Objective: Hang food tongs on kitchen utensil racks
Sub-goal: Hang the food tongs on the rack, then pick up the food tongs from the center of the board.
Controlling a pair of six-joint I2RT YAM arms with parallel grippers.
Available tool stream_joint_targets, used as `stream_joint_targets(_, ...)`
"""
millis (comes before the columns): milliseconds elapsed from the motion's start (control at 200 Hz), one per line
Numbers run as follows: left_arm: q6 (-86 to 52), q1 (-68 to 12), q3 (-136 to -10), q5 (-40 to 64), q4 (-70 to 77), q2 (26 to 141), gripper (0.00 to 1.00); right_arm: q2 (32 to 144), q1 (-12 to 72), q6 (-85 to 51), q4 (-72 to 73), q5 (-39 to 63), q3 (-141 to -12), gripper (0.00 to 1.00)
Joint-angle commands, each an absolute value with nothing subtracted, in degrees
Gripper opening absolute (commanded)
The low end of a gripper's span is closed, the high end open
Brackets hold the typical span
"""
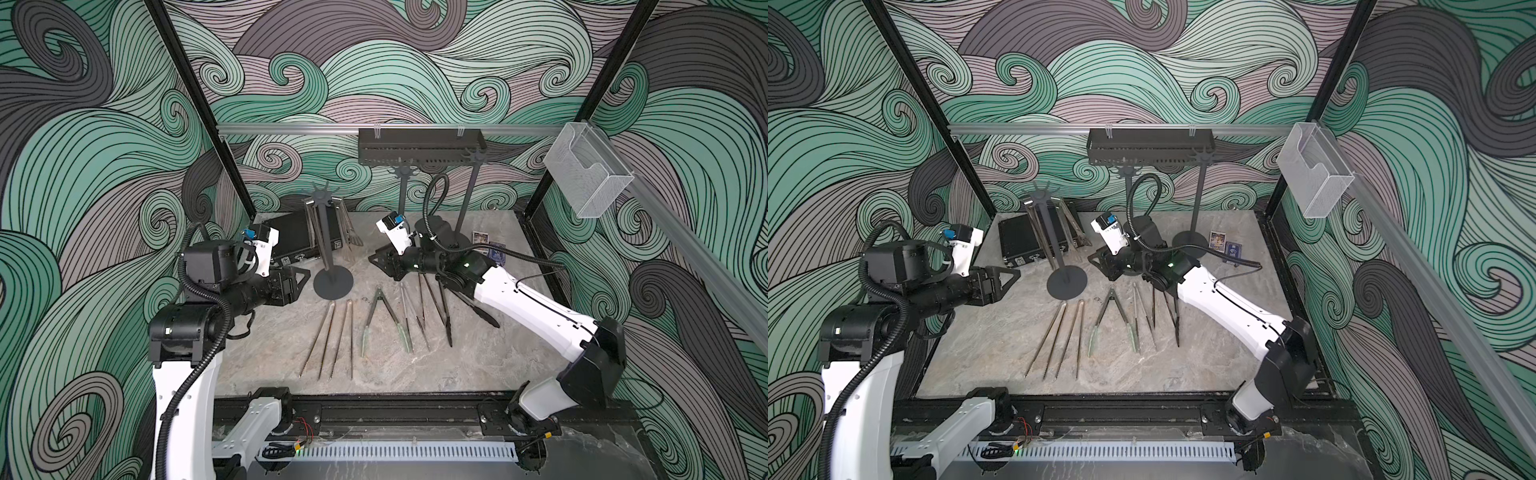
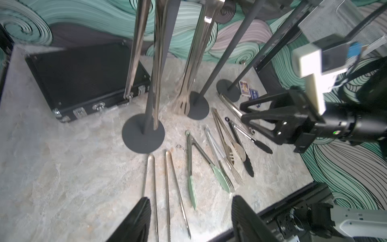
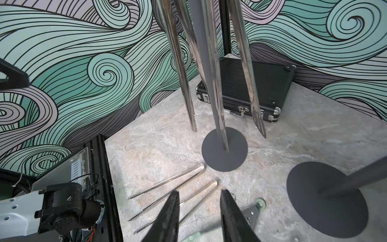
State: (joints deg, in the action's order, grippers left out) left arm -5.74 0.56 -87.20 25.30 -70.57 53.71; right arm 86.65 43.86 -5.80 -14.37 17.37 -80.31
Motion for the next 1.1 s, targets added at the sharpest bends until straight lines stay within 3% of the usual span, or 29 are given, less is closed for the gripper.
stream_joint_targets(0,-6.4,0.1,-87.5,28.1,-79.8,55.1,0.58,80.9,42.0,-5.4,-15.7,15.5,-78.1,0.35)
stream_joint_targets(200,-11.8,-3.9,-77.0,32.5,-76.8,51.6,0.53,70.2,37.5,-6.5,-17.3,13.8,-71.3,0.37)
stream_joint_targets(585,-23.9,-20.7,-60.8,22.6,-72.6,44.6,0.49,56.8,33.6,-8.7,-23.5,7.1,-63.7,0.41)
stream_joint_targets(846,-32.2,-39.8,-56.8,13.5,-63.5,55.2,0.48,51.5,33.3,-10.0,-26.8,0.6,-62.1,0.42)
stream_joint_targets(1091,-36.8,-47.9,-56.9,6.9,-56.4,66.5,0.48,49.4,32.9,-10.4,-28.6,-1.4,-61.2,0.43)
